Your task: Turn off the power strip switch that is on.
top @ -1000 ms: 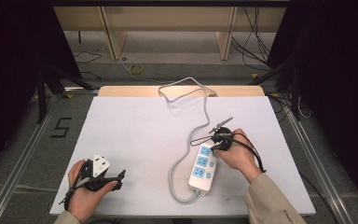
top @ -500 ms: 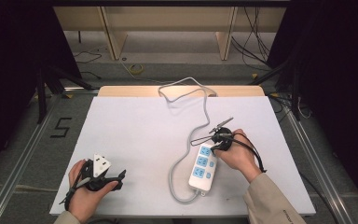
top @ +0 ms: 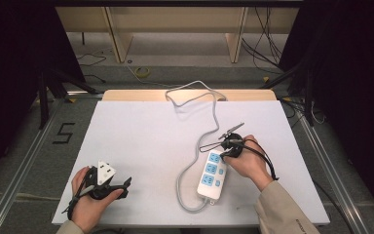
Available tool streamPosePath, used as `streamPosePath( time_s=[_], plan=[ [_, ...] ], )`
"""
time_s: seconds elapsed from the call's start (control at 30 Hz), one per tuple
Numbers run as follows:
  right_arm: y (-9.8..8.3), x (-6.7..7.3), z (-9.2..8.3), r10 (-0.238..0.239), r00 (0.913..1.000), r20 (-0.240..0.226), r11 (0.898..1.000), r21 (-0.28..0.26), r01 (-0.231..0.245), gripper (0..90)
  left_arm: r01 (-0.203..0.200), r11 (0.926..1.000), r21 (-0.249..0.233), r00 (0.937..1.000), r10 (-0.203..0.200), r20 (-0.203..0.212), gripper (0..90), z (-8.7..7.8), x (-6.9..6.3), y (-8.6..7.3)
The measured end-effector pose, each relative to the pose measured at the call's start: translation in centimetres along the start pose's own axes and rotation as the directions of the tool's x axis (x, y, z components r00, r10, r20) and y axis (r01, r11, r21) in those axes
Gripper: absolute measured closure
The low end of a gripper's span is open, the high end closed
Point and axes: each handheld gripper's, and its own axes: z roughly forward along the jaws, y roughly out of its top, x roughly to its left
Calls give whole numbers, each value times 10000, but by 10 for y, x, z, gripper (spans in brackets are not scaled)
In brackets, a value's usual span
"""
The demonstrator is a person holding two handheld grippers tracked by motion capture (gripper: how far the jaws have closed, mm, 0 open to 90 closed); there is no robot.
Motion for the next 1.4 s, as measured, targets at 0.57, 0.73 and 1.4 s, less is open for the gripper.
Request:
streamPosePath(
  time_s=[0.57,0.73,1.4],
  plan=[
    [0,-1,0,-27,10000,-78,10000,-30,26,900,26,10000,-22,10000,-26,12,105,0,0,0],
    [0,-1,0,-39,10000,-50,10000,-32,39,900,20,10000,-8,10000,-20,22,105,1,0,0],
    [-1,-2,-13,-99,9999,-116,9986,-527,93,900,15,10000,-19,10000,-15,17,105,1,-1,0]
  ],
)
